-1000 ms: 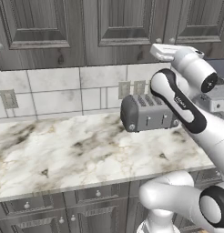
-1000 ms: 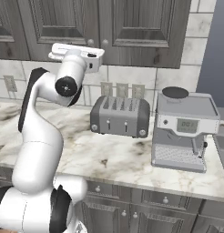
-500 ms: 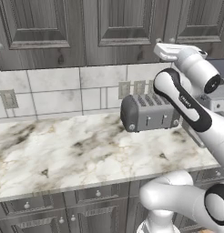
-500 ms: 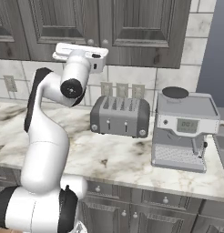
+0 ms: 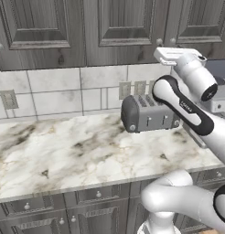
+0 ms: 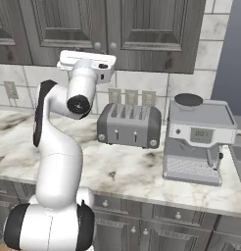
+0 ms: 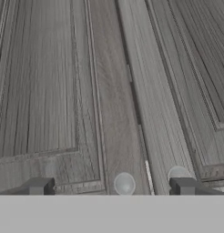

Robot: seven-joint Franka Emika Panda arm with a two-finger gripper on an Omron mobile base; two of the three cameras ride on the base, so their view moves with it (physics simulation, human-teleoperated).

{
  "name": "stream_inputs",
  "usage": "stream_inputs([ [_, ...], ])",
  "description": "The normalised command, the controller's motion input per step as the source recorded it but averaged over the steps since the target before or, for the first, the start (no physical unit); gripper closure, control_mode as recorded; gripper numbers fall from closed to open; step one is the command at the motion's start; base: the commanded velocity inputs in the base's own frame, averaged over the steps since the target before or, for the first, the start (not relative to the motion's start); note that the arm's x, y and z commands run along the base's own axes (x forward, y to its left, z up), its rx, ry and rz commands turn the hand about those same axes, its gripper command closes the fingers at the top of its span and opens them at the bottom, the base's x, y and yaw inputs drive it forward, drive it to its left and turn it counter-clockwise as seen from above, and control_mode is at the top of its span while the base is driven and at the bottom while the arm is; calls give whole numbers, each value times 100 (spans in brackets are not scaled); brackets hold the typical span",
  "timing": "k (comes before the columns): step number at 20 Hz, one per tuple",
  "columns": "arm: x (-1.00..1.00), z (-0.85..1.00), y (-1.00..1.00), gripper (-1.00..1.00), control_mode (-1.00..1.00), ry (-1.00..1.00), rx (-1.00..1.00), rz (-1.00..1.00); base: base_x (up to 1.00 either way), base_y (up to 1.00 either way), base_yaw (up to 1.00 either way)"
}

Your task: Move the bowls from the cabinet to the plates on the dining table.

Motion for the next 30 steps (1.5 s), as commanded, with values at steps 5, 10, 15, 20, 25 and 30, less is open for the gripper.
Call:
stream_inputs([
  [5, 0, 0, 0, -100, -100, 0, 0, 0, 0, 0, 0],
  [10, 0, 0, 0, -100, -100, 1, 0, 0, 0, 0, 0],
  [15, 0, 0, 0, -100, -100, 6, 0, 0, 0, 0, 0],
  [20, 0, 6, 5, -100, -100, 4, 0, 0, 0, 0, 0],
  [25, 3, 3, 16, -100, -100, 0, -1, 0, 0, 0, 0],
  [30, 18, 0, 10, -100, -100, 0, -4, 0, 0, 0, 0],
])
